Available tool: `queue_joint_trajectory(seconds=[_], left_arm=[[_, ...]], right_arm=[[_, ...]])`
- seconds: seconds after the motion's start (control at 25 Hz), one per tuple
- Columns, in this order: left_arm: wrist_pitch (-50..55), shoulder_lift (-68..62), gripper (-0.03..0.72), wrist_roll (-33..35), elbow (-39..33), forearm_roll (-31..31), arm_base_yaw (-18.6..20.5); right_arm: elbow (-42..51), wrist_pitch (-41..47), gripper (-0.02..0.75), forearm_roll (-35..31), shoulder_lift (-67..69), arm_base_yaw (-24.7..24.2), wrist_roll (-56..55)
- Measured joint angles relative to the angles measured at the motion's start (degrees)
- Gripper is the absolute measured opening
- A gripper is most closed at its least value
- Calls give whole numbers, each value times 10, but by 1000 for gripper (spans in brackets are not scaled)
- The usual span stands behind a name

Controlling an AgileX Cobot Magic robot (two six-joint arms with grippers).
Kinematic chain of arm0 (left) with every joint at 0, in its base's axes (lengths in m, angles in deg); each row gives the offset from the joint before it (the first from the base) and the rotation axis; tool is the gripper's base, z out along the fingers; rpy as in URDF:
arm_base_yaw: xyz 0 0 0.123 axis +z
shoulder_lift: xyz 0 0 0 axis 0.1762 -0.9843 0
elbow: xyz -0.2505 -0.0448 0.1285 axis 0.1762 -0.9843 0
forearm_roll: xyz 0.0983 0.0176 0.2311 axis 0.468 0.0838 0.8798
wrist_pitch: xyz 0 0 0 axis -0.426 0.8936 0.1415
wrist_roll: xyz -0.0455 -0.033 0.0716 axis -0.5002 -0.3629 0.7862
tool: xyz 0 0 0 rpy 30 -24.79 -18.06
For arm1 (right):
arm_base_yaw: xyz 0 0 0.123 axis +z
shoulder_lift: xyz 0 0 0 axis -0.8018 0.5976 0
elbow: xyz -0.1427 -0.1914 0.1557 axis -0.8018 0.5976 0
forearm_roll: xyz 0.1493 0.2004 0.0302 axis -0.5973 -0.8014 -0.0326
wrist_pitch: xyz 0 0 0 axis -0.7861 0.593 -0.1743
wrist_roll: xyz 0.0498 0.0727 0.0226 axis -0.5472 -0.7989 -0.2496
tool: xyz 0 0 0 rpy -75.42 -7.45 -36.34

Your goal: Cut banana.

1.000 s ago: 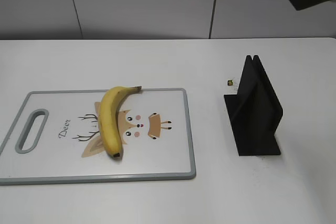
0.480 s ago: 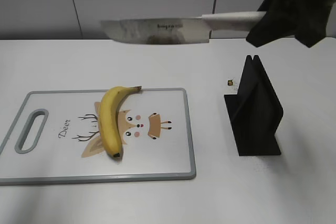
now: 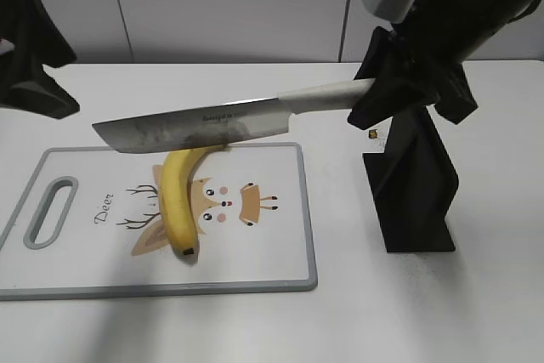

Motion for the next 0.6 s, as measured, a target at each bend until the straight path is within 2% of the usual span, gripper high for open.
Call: queue_joint_trajectory(seconds=[0.16, 0.4, 0.6], left_arm=[[14, -45, 591, 16, 3, -3, 0], [25, -75, 589, 18, 3, -28, 0], [29, -76, 587, 20, 3, -26, 0]], right_arm=[[-3, -5, 161, -10, 21, 7, 12], [-5, -72, 161, -7, 40, 50, 16], [-5, -91, 161, -10, 57, 56, 16]])
